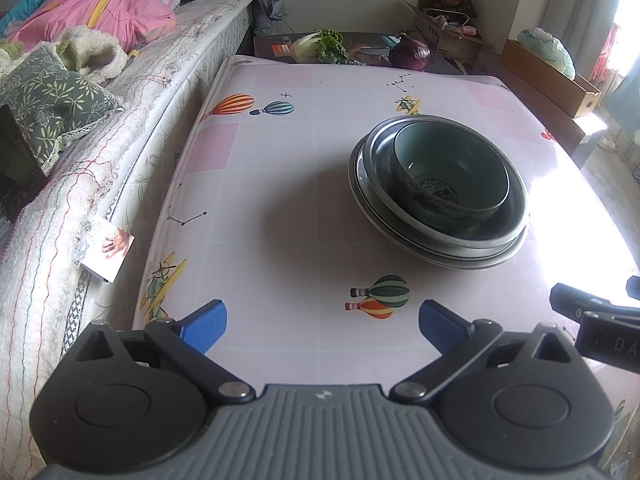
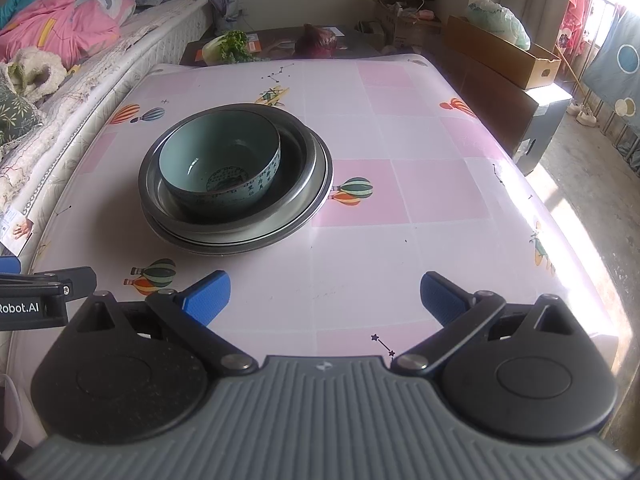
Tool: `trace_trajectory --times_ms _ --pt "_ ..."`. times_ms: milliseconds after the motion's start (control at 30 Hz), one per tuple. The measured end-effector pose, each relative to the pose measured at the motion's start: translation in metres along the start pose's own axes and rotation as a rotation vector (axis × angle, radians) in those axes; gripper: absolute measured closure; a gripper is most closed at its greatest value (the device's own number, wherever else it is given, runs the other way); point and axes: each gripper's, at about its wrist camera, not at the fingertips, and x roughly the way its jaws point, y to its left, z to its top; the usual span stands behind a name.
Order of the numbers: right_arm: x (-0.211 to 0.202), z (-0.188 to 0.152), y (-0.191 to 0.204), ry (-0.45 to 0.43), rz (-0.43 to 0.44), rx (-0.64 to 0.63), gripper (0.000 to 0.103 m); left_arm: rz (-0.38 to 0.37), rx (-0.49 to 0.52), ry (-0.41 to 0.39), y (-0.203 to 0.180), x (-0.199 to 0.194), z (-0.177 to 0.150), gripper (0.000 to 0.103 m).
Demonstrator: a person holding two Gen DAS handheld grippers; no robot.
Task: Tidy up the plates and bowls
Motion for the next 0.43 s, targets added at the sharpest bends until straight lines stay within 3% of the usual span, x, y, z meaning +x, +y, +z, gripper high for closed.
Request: trace_trajectory --times_ms 433 --pt "0.0019 -0.0041 0.0009 0.002 0.006 0.002 0.001 0.003 -0.002 0.001 0.0007 -0.0009 -0.0003 0.000"
